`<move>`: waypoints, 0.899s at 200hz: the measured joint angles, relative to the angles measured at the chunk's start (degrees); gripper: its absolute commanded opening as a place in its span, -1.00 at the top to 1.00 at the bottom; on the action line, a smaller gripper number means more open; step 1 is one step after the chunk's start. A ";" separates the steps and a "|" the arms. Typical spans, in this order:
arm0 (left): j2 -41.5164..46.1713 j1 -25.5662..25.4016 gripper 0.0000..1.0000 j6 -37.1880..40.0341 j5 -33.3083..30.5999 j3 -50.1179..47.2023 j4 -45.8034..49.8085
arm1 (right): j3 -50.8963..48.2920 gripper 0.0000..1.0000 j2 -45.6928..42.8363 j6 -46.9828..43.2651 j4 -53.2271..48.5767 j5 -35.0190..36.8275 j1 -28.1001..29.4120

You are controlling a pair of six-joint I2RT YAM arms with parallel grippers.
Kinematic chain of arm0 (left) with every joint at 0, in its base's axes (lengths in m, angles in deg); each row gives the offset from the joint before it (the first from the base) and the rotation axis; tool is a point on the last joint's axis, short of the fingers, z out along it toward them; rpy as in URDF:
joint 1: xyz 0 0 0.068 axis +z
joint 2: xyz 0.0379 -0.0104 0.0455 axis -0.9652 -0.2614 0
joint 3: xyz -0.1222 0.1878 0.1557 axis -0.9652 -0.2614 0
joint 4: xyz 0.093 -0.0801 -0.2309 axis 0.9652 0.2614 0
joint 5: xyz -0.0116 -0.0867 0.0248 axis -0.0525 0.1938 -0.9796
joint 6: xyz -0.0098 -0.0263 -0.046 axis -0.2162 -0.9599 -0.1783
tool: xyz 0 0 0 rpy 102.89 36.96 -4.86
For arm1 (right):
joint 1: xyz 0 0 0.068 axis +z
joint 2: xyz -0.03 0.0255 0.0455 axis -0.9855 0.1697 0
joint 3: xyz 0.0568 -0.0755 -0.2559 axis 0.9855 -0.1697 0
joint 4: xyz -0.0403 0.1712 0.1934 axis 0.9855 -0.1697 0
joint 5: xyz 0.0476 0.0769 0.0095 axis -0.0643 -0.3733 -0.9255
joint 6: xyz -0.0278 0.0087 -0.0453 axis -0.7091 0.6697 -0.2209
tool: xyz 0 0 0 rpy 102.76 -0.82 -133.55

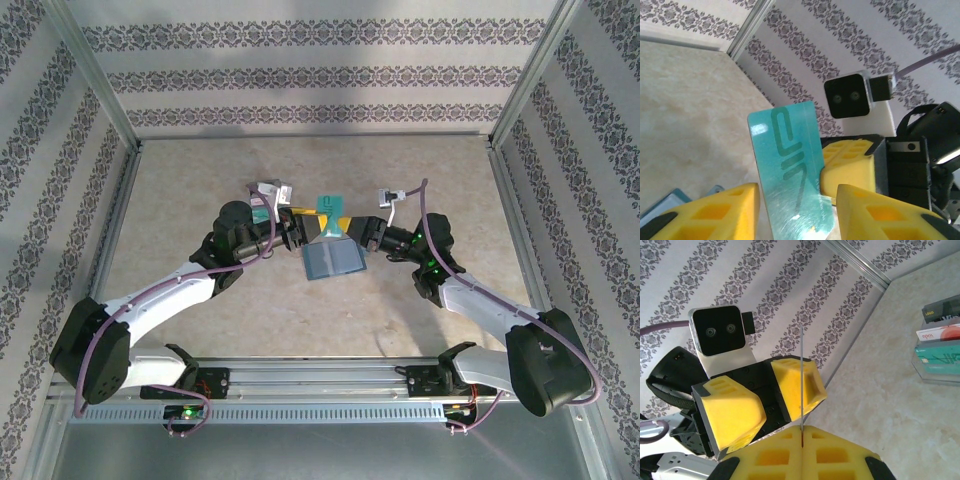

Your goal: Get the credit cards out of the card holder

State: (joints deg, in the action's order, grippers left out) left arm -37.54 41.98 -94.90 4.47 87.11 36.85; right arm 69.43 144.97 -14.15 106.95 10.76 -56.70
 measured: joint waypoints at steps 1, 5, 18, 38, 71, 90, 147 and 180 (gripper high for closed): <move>-0.04 0.00 0.21 -0.17 0.04 -0.02 -0.20 | 0.00 0.94 0.00 0.15 0.11 0.00 0.00; -0.15 0.00 0.22 -0.44 0.17 -0.02 -0.57 | 0.00 0.94 0.00 0.26 0.37 0.00 0.00; -0.59 0.00 0.27 -1.22 0.81 -0.02 -1.86 | 0.00 0.94 0.00 0.55 1.20 0.00 0.00; -1.53 0.00 0.29 -2.36 1.51 -0.04 -3.65 | 0.00 0.94 0.00 1.29 2.08 0.00 0.00; -2.47 0.00 0.53 -3.96 2.95 -0.07 -5.11 | 0.00 0.94 0.00 2.05 3.80 0.00 0.00; -2.49 0.04 0.60 -4.17 3.58 -0.07 -5.42 | 0.00 0.88 0.00 2.47 4.61 0.00 0.00; -1.75 0.74 1.00 -2.86 4.48 -0.02 -5.33 | 0.02 -0.08 0.48 1.55 3.28 -0.20 0.00; 2.51 4.00 1.00 2.82 4.39 1.29 3.50 | -0.04 -0.36 -1.44 -1.60 -3.45 0.20 -0.17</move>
State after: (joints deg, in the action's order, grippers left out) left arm -35.03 45.98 -92.08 8.86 88.40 40.34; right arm 69.38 143.52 -15.75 103.49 10.96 -56.88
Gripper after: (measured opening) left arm 0.052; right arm 0.649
